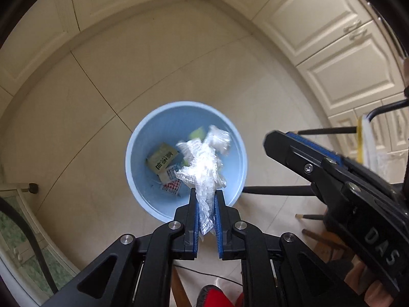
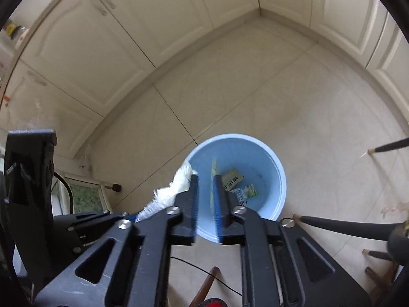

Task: Collect trash
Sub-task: 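Carry both items over the blue bin and open both tools, then bring both open tools back to the table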

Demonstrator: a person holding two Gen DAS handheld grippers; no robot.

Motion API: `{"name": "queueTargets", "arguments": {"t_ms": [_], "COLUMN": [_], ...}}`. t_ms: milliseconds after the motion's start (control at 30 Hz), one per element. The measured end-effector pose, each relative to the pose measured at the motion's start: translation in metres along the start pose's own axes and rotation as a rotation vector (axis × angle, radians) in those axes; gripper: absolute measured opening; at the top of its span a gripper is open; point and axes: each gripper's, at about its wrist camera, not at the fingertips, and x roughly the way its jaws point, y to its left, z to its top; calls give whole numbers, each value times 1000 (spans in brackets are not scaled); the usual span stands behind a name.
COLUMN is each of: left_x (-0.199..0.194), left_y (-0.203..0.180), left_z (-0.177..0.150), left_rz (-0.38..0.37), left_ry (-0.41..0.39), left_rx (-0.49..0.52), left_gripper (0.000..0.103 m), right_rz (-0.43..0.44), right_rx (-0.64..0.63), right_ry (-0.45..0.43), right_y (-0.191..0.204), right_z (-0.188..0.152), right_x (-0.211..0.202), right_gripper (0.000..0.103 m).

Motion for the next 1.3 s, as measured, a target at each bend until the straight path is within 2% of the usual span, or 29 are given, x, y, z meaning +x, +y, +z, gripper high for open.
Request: {"name": "queueTargets", "arguments": {"t_ms": [33, 100, 133, 167, 300, 400, 533, 600, 733, 800, 833, 933, 967, 1100, 1200, 1267, 1300], "left_x": [3, 9, 10, 8, 4, -18, -67, -101, -173, -210, -226, -272, -285, -324, -345, -357, -363], "left_y": [0, 3, 5, -3, -5, -14, -28, -31, -44, -57, -63, -89, -103, -152, -187, -210, -222], "left_z": [2, 7, 8, 17, 26, 26, 13, 5, -15, -30, -36, -61, -73, -119, -158, -188, -199], "left_rz": [8, 20, 18, 13, 27, 31, 79, 110, 139, 151, 153, 149, 143, 130, 97, 83, 81], "left_ry": [2, 17, 23, 19, 29, -5, -135, -215, -381, -479, -521, -641, -677, -808, -916, -998, -1033], "left_rx": [-7, -31, -42, -48, -44, -60, -86, -101, -109, -89, -80, -43, -20, 64, 131, 190, 218], "left_gripper": [14, 29, 43, 50, 52, 52, 52, 53, 53, 57, 61, 65, 69, 73, 81, 92, 95], "right_rz": [-8, -24, -31, -37, -87, -91, -93, -100, -109, -119, -132, -143, -153, -182, -214, -243, -249], "right_rx": [-5, -4, 0, 3, 11, 17, 2, -21, -58, -75, -82, -96, -100, -113, -112, -101, -96], "right_ry": [2, 1, 0, -6, -58, -94, -144, -187, -289, -344, -381, -467, -498, -639, -742, -802, -841], "right_y": [-4, -9, -11, -14, -15, -15, 0, 11, 32, 45, 51, 64, 68, 84, 87, 87, 89], "right_z": [-1, 1, 0, -1, 1, 5, 3, 6, 1, -5, -9, -20, -26, -56, -87, -108, -120], "right_x": [5, 9, 10, 8, -10, -32, -68, -90, -145, -175, -194, -241, -257, -333, -389, -425, -446], "right_gripper": [26, 42, 44, 46, 58, 60, 63, 71, 75, 84, 84, 84, 87, 94, 100, 103, 103]}}
